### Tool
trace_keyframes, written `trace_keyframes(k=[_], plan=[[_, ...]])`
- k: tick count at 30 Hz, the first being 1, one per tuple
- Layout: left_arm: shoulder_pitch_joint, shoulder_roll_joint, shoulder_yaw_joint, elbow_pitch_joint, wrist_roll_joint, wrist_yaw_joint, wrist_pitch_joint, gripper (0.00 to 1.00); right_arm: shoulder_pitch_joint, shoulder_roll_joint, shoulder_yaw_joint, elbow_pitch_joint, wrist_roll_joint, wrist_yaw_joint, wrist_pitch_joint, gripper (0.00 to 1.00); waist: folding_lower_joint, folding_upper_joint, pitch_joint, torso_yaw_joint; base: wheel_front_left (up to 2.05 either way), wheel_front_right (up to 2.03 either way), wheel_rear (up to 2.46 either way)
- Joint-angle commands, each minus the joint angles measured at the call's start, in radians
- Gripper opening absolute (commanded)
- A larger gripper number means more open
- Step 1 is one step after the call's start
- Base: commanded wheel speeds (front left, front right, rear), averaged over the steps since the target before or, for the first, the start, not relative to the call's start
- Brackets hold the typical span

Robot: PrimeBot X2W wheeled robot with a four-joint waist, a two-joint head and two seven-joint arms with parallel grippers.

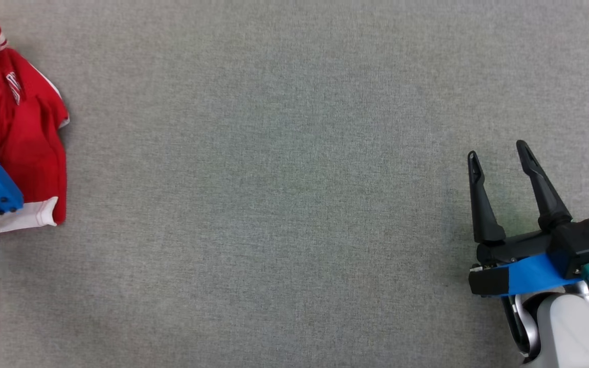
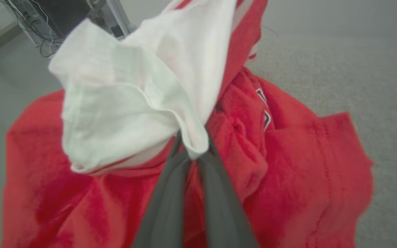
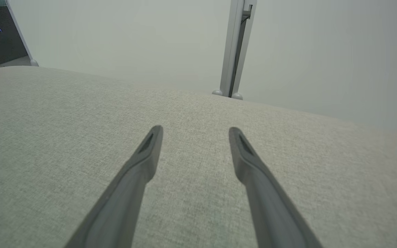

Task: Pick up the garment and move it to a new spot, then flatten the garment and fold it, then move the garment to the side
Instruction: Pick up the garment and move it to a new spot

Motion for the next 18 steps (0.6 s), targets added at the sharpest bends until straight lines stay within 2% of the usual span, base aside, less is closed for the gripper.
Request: trace_keyframes(k=[1, 7, 12, 18], plan=[[-0.003, 0.013, -0.007, -0.016, -0.011, -0.004, -0.016, 0.0, 0.007, -0.005, 0.004, 0.007, 0.014, 0.0, -0.009, 1.0, -0.0001, -0.0001, -0.013, -0.001, 0.0, 0.0, 0.0], [-0.007, 0.062, -0.035, -0.106, -0.032, -0.004, -0.041, 0.0, 0.01, -0.005, 0.025, 0.059, 0.05, 0.0, -0.027, 1.0, -0.0001, -0.0001, -0.082, 0.003, 0.0, 0.0, 0.0], [0.022, 0.107, -0.035, -0.269, -0.033, -0.004, -0.042, 0.0, 0.008, -0.005, 0.043, 0.106, 0.09, 0.0, -0.041, 1.0, -0.0001, -0.0001, -0.146, -0.002, 0.0, 0.0, 0.0], [0.026, 0.128, -0.045, -0.462, -0.011, -0.004, -0.042, 0.0, 0.029, -0.005, 0.055, 0.155, 0.132, 0.0, -0.047, 1.0, -0.0001, -0.0001, -0.223, -0.022, 0.0, 0.0, 0.0]])
